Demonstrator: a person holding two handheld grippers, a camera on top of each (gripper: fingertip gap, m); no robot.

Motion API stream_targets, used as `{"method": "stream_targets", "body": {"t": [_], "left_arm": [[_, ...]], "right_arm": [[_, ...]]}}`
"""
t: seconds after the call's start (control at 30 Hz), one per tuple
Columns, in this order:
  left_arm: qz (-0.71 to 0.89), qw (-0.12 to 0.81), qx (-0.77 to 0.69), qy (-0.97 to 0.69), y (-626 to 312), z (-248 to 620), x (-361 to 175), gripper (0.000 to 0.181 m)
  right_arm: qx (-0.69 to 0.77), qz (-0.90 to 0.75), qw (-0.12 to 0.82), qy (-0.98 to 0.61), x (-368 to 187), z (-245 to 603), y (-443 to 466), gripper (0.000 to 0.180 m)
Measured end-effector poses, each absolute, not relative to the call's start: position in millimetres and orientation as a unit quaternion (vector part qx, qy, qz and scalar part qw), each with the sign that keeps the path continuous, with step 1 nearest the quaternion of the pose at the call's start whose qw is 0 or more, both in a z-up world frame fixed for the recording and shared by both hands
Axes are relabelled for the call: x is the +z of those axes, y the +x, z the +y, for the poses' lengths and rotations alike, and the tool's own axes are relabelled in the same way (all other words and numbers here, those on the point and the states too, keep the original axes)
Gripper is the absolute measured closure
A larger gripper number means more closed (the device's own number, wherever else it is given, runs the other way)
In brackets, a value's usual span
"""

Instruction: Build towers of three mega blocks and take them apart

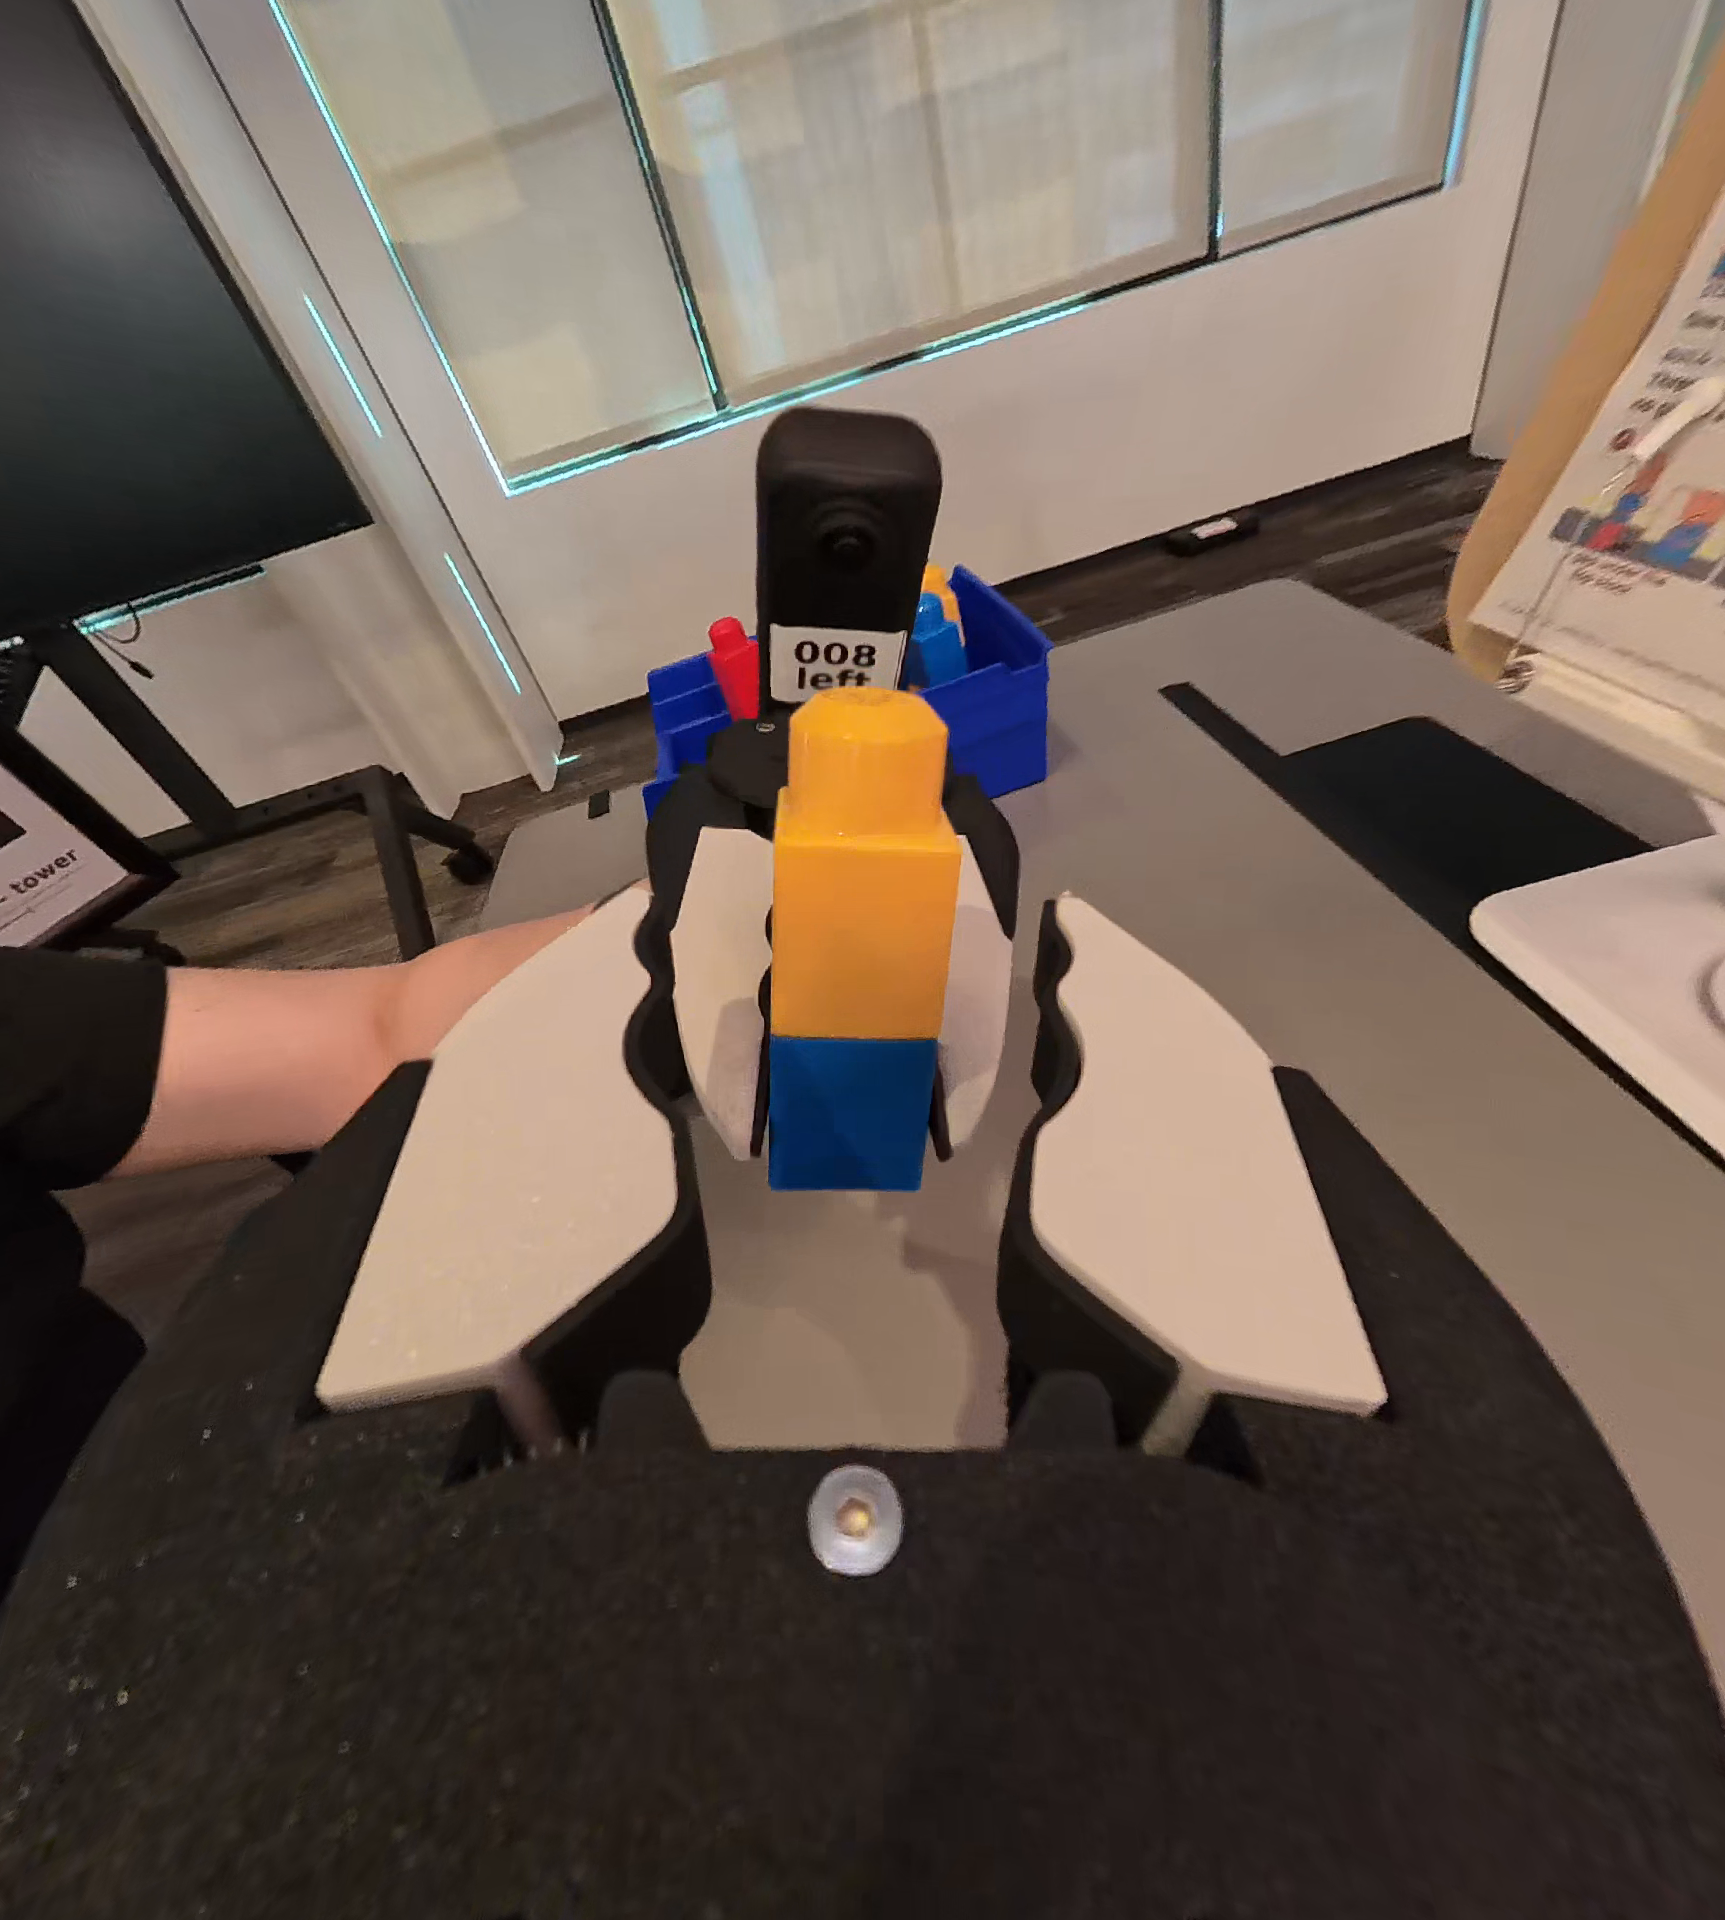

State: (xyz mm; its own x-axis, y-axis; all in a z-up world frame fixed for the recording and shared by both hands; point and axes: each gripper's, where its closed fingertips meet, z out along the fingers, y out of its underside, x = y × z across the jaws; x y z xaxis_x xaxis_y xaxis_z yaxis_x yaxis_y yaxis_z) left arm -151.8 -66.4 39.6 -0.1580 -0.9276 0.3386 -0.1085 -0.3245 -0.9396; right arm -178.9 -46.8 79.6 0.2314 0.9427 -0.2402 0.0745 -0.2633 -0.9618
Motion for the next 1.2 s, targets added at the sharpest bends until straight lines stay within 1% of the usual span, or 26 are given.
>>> {"method": "stream_targets", "body": {"t": [0.1,0.13,0.17,0.2,0.33,0.5,0.53,0.6,0.67,0.73,0.8,0.87,0.97,1.03,1.07,1.1,1.2], "left_arm": [[0.472,0.339,-0.597,-0.552,-150.6,-67.0,37.9,0.146],[0.473,0.338,-0.596,-0.553,-150.3,-67.1,37.4,0.145],[0.475,0.338,-0.594,-0.555,-150.1,-67.0,36.4,0.146],[0.477,0.337,-0.591,-0.556,-150.1,-67.3,35.5,0.146],[0.482,0.326,-0.584,-0.566,-148.8,-68.4,30.9,0.145],[0.485,0.308,-0.578,-0.579,-145.1,-70.0,22.6,0.146],[0.506,0.292,-0.551,-0.596,-143.2,-71.7,8.7,0.146],[0.565,0.273,-0.462,-0.627,-136.5,-74.4,-31.4,0.146],[0.556,0.251,-0.515,-0.603,-123.0,-90.2,-29.7,0.146],[0.545,0.232,-0.538,-0.600,-118.9,-95.3,-27.2,0.146],[0.553,0.246,-0.524,-0.600,-121.3,-91.8,-27.3,0.146],[0.534,0.257,-0.547,-0.591,-124.2,-88.4,-16.0,0.146],[0.507,0.268,-0.575,-0.583,-132.2,-81.0,-1.3,0.146],[0.498,0.281,-0.575,-0.585,-138.3,-74.1,4.9,0.146],[0.493,0.285,-0.581,-0.582,-141.2,-72.4,9.7,0.146],[0.487,0.289,-0.586,-0.579,-143.8,-71.1,14.8,0.146],[0.475,0.298,-0.600,-0.570,-149.8,-69.3,28.8,0.146]], "right_arm": [[0.450,-0.416,0.439,-0.657,63.8,-45.2,-188.6,0.111],[0.442,-0.419,0.439,-0.660,60.6,-44.1,-189.9,0.118],[0.443,-0.421,0.434,-0.661,58.5,-45.0,-190.6,0.137],[0.458,-0.420,0.422,-0.660,58.4,-48.1,-192.1,0.143],[0.470,-0.414,0.408,-0.664,54.3,-49.7,-190.0,0.144],[0.482,-0.396,0.425,-0.656,52.1,-49.1,-185.8,0.144],[0.494,-0.381,0.439,-0.647,57.3,-47.2,-183.5,0.144],[0.575,-0.321,0.470,-0.589,96.4,-46.6,-168.0,0.145],[0.606,-0.298,0.490,-0.552,126.5,-47.8,-146.0,0.144],[0.572,-0.305,0.509,-0.566,133.4,-45.7,-128.9,0.144],[0.553,-0.315,0.507,-0.582,134.5,-50.7,-114.3,0.144],[0.518,-0.308,0.513,-0.611,132.1,-51.4,-94.3,0.144],[0.431,-0.284,0.532,-0.672,130.5,-46.9,-41.1,0.144],[0.318,-0.245,0.516,-0.756,111.6,-31.2,20.1,0.144],[0.244,-0.216,0.504,-0.800,97.7,-20.9,60.2,0.144],[0.180,-0.183,0.467,-0.846,77.8,-15.4,102.2,0.144],[0.074,-0.100,0.326,-0.937,12.5,-22.5,204.3,0.144]]}}
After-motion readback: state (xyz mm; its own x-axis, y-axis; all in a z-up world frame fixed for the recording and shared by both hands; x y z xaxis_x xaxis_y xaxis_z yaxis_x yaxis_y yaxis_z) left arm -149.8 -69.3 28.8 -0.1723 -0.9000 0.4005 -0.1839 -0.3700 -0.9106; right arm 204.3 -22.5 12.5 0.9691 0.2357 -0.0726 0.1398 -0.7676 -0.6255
